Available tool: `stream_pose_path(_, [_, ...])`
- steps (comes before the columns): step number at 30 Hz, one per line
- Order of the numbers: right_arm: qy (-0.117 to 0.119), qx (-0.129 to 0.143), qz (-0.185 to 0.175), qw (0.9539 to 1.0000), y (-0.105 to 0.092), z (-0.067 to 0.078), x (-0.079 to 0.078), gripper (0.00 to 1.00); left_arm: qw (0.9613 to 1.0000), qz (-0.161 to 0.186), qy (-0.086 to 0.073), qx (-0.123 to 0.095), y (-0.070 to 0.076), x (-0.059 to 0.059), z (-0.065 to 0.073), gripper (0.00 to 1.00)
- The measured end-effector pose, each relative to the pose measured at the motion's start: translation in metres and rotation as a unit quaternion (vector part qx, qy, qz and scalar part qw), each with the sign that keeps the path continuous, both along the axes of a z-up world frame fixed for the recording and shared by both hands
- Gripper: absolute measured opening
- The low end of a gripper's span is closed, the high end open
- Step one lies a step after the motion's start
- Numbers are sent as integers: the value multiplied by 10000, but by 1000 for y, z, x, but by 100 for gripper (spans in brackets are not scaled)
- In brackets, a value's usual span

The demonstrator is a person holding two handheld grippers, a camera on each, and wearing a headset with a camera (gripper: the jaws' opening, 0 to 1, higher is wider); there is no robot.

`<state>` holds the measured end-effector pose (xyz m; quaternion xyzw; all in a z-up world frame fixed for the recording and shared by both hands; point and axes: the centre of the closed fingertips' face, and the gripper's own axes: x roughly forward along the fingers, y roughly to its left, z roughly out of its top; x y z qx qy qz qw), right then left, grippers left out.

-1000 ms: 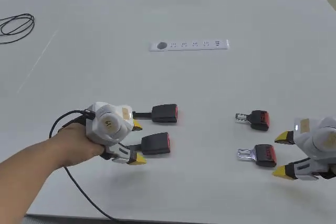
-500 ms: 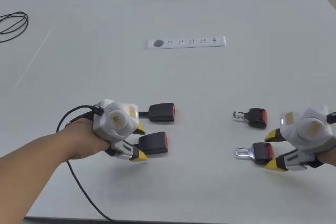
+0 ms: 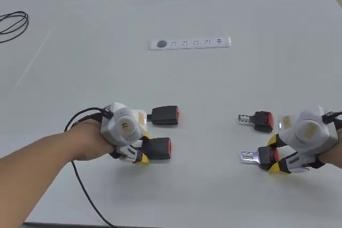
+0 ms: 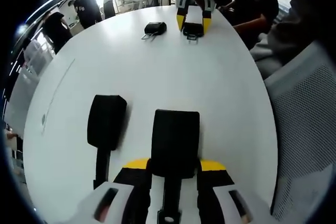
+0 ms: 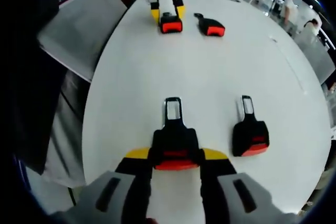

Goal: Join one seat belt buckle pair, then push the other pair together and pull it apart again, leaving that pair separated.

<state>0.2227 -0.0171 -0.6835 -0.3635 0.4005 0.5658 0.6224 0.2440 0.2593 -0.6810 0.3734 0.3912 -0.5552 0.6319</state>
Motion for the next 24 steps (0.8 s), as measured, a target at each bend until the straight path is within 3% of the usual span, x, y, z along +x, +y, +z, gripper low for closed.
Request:
stream_pose_path(11, [8, 40, 119, 9999, -2, -3, 3, 35, 9997, -156, 124, 170, -2, -1, -1, 32])
stream_pose_path(24, [4, 89, 51, 9999, -2, -3, 5, 35, 9997, -151, 148, 141, -2, -1, -1, 32])
